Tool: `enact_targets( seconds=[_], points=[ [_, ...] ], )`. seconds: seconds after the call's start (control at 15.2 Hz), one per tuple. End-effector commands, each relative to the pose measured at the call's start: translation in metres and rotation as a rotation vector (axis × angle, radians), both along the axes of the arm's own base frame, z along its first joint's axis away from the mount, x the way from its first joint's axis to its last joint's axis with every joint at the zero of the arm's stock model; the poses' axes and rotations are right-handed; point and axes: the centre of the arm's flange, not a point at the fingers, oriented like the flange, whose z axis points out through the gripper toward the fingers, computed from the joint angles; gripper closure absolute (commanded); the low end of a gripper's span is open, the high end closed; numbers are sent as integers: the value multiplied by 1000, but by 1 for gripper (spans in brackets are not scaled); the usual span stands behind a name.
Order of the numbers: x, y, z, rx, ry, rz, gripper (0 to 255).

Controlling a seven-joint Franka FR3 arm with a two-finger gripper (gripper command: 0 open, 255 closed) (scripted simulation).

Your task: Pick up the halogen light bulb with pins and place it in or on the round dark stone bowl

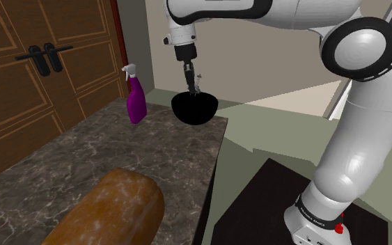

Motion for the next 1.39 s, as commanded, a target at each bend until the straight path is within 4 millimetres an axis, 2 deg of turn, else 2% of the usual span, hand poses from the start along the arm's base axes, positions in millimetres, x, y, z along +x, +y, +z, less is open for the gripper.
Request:
enact_targets(
  seconds=[0.0, 0.33, 0.86, 0.92, 1.25, 1.32],
  points=[
    [0, 0, -9, 0, 0, 0, 255],
    [0, 0, -39, 0, 0, 0, 255],
    [0, 0, -39, 0, 0, 0, 255],
    [0, 0, -39, 0, 0, 0, 0],
    [0, 0, -39, 0, 0, 0, 0],
    [2, 0, -26, 0, 0, 0, 0]
  ],
)
